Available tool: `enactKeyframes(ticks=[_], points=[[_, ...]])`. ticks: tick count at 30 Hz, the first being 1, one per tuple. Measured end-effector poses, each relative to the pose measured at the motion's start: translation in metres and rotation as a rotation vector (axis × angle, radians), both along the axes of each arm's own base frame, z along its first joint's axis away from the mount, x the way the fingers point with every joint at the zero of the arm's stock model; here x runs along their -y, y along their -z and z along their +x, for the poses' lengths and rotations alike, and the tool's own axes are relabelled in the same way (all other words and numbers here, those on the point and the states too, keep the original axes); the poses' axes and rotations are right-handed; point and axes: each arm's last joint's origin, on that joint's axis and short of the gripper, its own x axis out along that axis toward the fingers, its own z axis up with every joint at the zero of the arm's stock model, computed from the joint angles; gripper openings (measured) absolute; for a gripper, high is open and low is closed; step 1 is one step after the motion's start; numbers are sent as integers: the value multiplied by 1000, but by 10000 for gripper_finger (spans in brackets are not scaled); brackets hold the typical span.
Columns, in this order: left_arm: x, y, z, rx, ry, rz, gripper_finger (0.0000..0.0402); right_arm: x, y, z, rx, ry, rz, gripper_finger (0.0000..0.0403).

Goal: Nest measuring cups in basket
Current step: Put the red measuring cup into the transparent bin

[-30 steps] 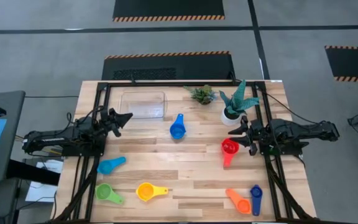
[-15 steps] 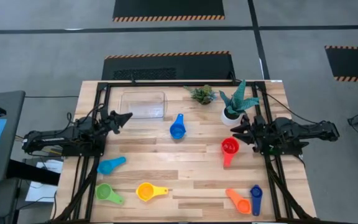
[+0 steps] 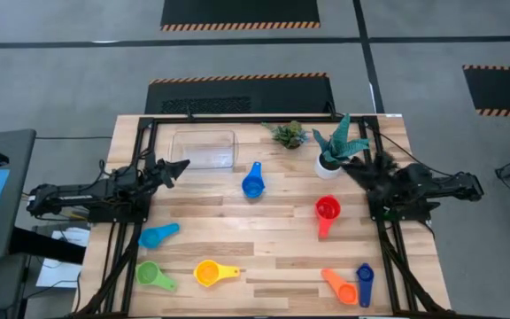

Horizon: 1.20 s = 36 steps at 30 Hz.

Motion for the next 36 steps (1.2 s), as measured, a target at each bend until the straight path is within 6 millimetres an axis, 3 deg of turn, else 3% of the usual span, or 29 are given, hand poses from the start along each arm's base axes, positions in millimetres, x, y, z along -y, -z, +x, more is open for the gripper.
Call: enactKeyframes(ticks=[5, 8, 11, 16, 20, 25, 32, 36], points=[[3, -19, 2, 168, 115, 79, 0, -1, -20, -13, 226, 74, -97, 163], [5, -36, 0, 325, 148, 161, 0, -2, -35, -12, 235, 119, -165, 163], [6, -53, -5, 468, 162, 261, 0, -5, -59, -3, 193, 154, -243, 163], [9, -87, -3, 506, 225, 389, 0, -14, -103, 29, 59, 172, -430, 163], [11, -108, 12, 406, 308, 427, 0, -22, -128, 56, -201, 65, -462, 163], [12, -131, 41, 218, 393, 479, 0, -31, -143, 74, -670, -127, -354, 155], [9, -149, 85, -121, 462, 563, 0, -39, -134, 86, -1244, -211, -187, 122], [8, -150, 103, -274, 506, 544, 0, -45, -115, 88, -1507, -206, -130, 109]])
